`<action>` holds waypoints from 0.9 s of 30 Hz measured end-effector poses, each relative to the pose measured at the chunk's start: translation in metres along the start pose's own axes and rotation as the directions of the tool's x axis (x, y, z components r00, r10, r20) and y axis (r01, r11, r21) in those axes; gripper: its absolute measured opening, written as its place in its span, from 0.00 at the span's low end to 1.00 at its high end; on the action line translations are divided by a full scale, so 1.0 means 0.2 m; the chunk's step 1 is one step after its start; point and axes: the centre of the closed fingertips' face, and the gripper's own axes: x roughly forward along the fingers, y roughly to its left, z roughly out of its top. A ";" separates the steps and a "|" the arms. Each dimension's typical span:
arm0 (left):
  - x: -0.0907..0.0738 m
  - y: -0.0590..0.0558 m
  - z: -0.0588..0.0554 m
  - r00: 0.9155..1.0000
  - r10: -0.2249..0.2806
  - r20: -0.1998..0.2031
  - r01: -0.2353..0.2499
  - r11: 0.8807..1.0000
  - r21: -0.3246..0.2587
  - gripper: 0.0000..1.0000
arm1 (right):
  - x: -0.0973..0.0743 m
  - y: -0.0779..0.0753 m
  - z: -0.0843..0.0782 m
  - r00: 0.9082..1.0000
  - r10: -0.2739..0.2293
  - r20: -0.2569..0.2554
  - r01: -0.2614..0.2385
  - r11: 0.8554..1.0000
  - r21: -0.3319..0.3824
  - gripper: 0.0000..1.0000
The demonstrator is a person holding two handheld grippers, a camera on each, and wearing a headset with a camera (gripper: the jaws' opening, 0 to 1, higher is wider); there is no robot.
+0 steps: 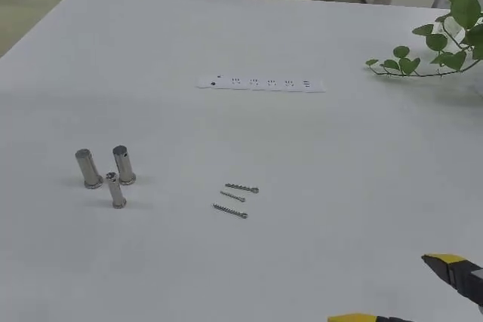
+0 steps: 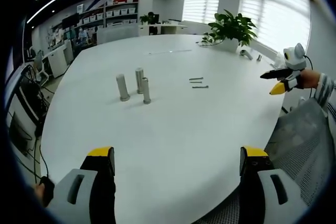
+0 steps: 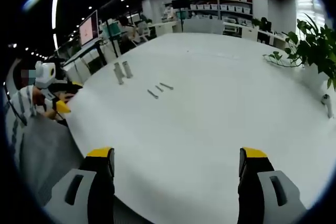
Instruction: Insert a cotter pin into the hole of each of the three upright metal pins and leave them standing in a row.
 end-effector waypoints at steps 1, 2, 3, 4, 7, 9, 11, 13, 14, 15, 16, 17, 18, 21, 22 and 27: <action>0.00 0.00 0.00 1.000 0.001 0.000 -0.001 1.000 -0.002 0.99 | 0.00 0.00 0.00 1.000 0.000 -0.001 0.000 1.000 -0.001 1.00; 0.00 0.01 0.00 1.000 0.002 0.001 -0.002 1.000 -0.003 0.99 | 0.00 0.00 0.00 1.000 -0.001 -0.003 0.001 1.000 -0.003 1.00; 0.00 0.01 0.00 1.000 0.002 0.000 -0.002 1.000 -0.003 0.99 | 0.00 0.00 0.00 1.000 -0.002 -0.004 0.002 1.000 -0.005 1.00; 0.00 0.01 0.00 1.000 0.003 0.000 -0.003 1.000 -0.003 0.99 | 0.00 0.00 0.00 1.000 -0.002 -0.004 0.002 1.000 -0.008 1.00; 0.00 0.01 -0.01 1.000 0.002 0.000 -0.002 1.000 -0.004 0.99 | 0.00 0.00 0.01 1.000 -0.004 -0.004 0.004 1.000 -0.010 1.00; 0.00 0.01 -0.02 1.000 -0.004 -0.006 0.004 1.000 -0.008 0.99 | 0.00 0.01 0.02 1.000 -0.005 -0.003 0.005 1.000 -0.011 1.00; 0.00 0.02 -0.02 1.000 -0.002 -0.010 0.002 1.000 -0.004 0.99 | 0.00 0.01 0.02 1.000 -0.007 -0.006 0.007 1.000 -0.013 1.00; 0.00 0.02 -0.02 1.000 -0.003 -0.009 0.003 1.000 -0.003 0.99 | 0.00 0.01 0.02 1.000 -0.008 -0.006 0.008 1.000 -0.014 1.00; 0.00 0.02 -0.02 1.000 -0.004 -0.007 0.004 1.000 -0.004 0.99 | 0.00 0.01 0.02 1.000 -0.010 -0.006 0.010 1.000 -0.013 1.00; 0.00 0.02 -0.02 1.000 -0.004 -0.006 0.004 1.000 -0.004 0.99 | 0.00 0.01 0.02 1.000 -0.014 -0.005 0.013 1.000 -0.011 1.00; 0.00 0.03 -0.01 1.000 -0.003 -0.005 0.003 1.000 -0.004 0.99 | 0.00 0.01 0.02 1.000 -0.014 -0.004 0.014 1.000 -0.011 1.00; 0.00 0.03 -0.01 1.000 -0.002 -0.005 0.002 1.000 -0.002 0.99 | 0.00 0.01 0.02 1.000 -0.014 -0.005 0.014 1.000 -0.009 1.00; 0.00 0.03 -0.01 1.000 -0.001 -0.005 0.001 1.000 -0.002 0.99 | 0.00 0.01 0.02 1.000 -0.014 -0.005 0.014 1.000 -0.008 1.00; 0.00 0.04 -0.01 1.000 0.000 -0.007 0.000 1.000 -0.003 0.99 | 0.00 0.01 0.01 1.000 -0.013 -0.008 0.013 1.000 -0.011 1.00; 0.00 0.04 -0.01 1.000 0.001 -0.009 -0.001 1.000 -0.002 0.99 | 0.00 0.01 0.01 1.000 -0.012 -0.012 0.012 1.000 -0.012 1.00; 0.00 0.04 -0.02 1.000 0.002 -0.013 -0.002 1.000 -0.003 0.99 | 0.00 0.02 0.00 1.000 -0.010 -0.022 0.009 1.000 -0.013 0.99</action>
